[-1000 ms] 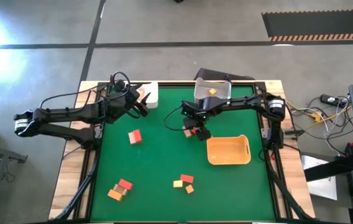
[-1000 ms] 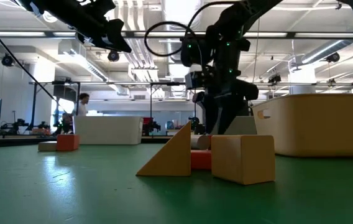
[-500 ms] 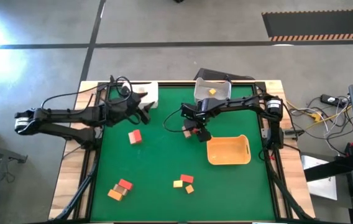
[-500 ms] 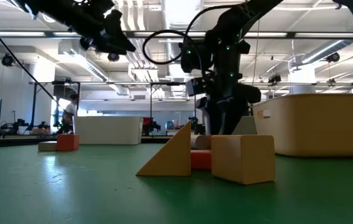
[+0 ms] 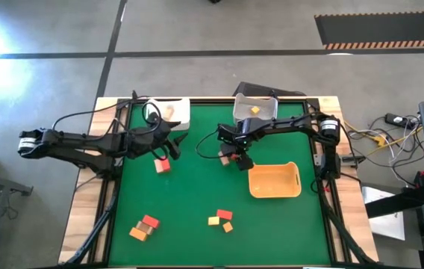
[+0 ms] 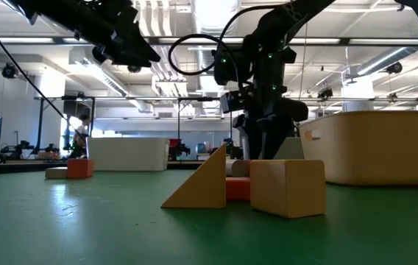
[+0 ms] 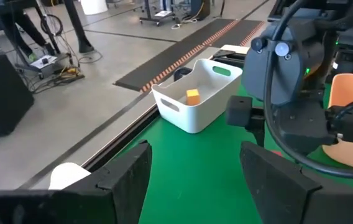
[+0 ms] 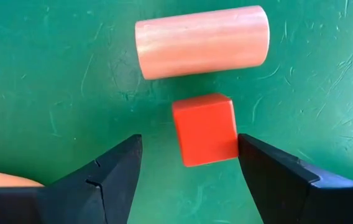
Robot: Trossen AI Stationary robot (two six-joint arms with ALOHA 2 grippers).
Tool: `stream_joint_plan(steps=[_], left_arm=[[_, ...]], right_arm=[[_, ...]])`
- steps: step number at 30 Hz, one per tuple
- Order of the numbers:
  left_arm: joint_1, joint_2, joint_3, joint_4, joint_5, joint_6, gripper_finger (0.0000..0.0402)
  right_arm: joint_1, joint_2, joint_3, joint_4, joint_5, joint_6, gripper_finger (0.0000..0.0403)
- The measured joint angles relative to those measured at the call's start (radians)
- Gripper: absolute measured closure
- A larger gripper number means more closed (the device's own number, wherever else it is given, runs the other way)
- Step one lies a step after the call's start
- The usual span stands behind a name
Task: Sort & place blocks by color
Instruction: Put the orange block into the yellow bin
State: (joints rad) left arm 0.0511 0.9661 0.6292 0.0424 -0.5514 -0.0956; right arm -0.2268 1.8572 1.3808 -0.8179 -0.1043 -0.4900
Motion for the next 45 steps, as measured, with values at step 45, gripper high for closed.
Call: stream_joint_plan(steps=[45], left_arm=[[0.001, 0.002, -0.001, -0.007, -0.002, 0.005, 0.0173]], right_arm=[[0.025, -0.007, 0.072, -0.079, 0.029, -0.007, 0.0152]])
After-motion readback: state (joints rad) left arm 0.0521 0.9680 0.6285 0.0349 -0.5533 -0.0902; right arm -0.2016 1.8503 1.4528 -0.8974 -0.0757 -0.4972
